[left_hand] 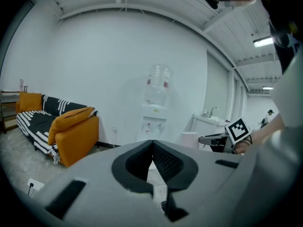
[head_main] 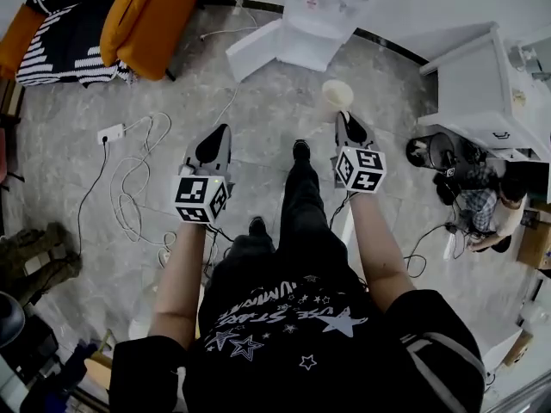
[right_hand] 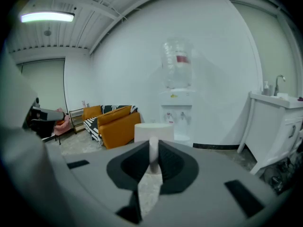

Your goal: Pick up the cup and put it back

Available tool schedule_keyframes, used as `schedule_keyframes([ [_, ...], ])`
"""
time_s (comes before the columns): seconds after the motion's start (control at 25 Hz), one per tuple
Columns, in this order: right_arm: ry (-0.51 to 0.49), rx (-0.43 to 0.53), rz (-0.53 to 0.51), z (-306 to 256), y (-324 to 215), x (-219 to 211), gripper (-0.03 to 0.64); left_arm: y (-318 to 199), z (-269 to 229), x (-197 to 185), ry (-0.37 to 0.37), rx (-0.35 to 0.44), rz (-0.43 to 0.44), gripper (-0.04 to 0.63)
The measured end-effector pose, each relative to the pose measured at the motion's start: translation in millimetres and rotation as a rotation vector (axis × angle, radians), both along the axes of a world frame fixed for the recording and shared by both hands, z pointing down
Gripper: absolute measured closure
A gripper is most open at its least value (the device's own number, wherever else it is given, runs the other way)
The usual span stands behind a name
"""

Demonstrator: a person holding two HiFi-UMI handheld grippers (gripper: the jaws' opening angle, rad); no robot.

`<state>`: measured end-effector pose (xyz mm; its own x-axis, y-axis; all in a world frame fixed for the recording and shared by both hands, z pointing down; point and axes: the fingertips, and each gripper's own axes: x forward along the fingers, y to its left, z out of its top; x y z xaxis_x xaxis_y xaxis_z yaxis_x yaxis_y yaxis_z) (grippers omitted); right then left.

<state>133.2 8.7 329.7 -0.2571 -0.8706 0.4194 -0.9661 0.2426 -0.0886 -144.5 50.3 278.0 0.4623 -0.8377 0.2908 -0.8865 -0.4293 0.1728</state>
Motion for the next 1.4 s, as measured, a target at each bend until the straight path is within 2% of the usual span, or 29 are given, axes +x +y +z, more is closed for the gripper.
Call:
schedule_keyframes([
  [0.2, -0.003, -0.092, -0.032, 61, -76, 13, 0.574, -69, 45, 20, -0.016, -0.057, -0.065, 0.586],
  [0.32, -0.013, -0.112, -0.064, 96, -124, 20, 0.574, -113, 72, 34, -0.026, -0.073, -0.097, 0.586],
  [0.44, -0.034, -0.133, -0.086, 139, -165, 22, 0.574, -148, 109, 46, -0.046, -0.122, -0.122, 0.586],
  [0.76, 0.022, -0.254, -0.197, 265, -228, 23, 0.574, -207, 219, 66, -0.04, -0.231, -0.217, 0.586],
  [0.92, 0.059, -0.3, -0.185, 323, -248, 31, 0.574, -227, 277, 70, -0.049, -0.267, -0.198, 0.586],
  [1.12, 0.055, -0.336, -0.09, 390, -281, 40, 0.574, -253, 350, 65, -0.045, -0.292, -0.146, 0.586],
  [1.4, 0.054, -0.23, -0.059, 462, -367, 32, 0.574, -307, 434, 57, -0.06, -0.224, -0.095, 0.586],
])
